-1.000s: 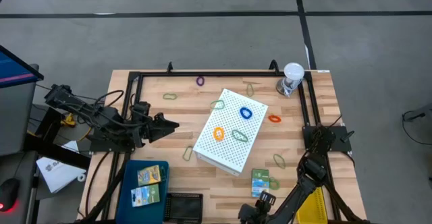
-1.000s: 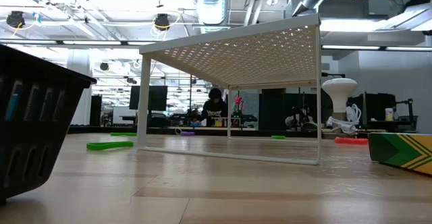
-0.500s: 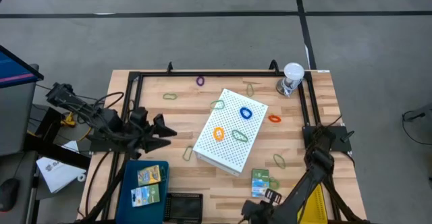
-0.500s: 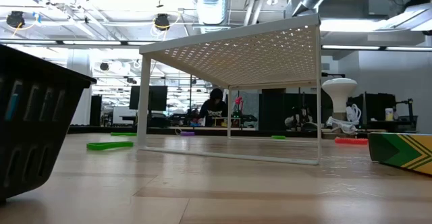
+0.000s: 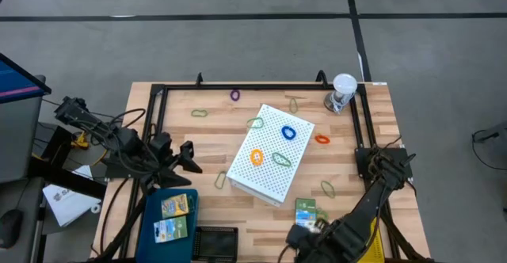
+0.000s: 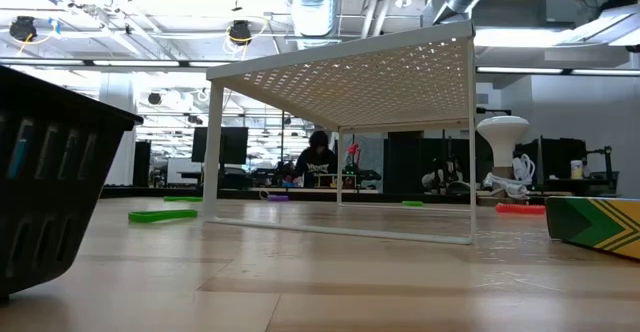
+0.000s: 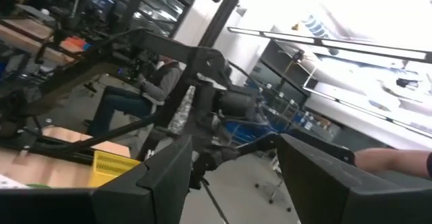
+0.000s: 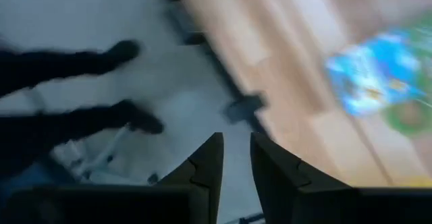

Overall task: Pick & Place Office Desk Supplies
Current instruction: Put the yellow crayon box into the blue bin

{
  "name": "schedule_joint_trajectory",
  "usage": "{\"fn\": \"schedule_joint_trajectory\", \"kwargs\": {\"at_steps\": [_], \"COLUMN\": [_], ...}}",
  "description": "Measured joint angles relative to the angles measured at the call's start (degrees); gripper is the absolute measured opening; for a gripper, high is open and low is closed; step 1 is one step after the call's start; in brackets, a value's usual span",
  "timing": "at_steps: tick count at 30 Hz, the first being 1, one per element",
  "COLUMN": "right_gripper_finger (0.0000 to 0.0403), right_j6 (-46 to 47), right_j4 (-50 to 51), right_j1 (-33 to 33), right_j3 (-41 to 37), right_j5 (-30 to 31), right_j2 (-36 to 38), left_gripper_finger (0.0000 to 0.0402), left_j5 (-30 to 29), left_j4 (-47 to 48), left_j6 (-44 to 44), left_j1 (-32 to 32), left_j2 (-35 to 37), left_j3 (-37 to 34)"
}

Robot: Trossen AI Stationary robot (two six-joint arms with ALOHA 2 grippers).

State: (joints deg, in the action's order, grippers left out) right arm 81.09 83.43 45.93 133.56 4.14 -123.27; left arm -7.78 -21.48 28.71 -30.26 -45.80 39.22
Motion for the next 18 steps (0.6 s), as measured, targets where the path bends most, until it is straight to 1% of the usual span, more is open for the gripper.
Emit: {"fn": "schedule_joint_trajectory", "kwargs": {"at_steps": [3, 6, 10, 13, 15, 18], "right_gripper_finger": [0.0066, 0.0048, 0.0007, 0.0006, 0.0007, 0.0007], "right_j6": [4.4, 3.8, 3.1, 2.5, 1.4, -0.5], "right_j4": [6.7, 6.4, 6.5, 6.6, 5.2, -1.3], "right_j1": [-0.3, 0.0, 0.1, -0.1, -0.1, 0.8], "right_j3": [-0.1, -0.6, -3.7, -6.0, -6.4, -6.0], "right_j5": [0.3, 0.9, 0.2, 0.7, 2.2, 5.4], "right_j2": [-0.2, -0.6, -0.6, -0.8, -0.8, -0.6], "left_gripper_finger": [0.0214, 0.0214, 0.0214, 0.0214, 0.0214, 0.0214], "left_j5": [0.3, 0.3, 0.2, -0.6, -0.9, -1.2], "left_j4": [-0.2, -0.6, -0.8, -0.9, -0.9, -0.9], "left_j6": [0.0, 0.1, 0.3, 1.5, 1.8, 2.5], "left_j1": [0.0, 0.0, 0.0, 0.0, 0.0, 0.0], "left_j2": [0.0, 0.0, 0.0, 0.0, 0.0, 0.0], "left_j3": [0.0, 0.0, 0.0, 0.0, 0.0, 0.0]}}
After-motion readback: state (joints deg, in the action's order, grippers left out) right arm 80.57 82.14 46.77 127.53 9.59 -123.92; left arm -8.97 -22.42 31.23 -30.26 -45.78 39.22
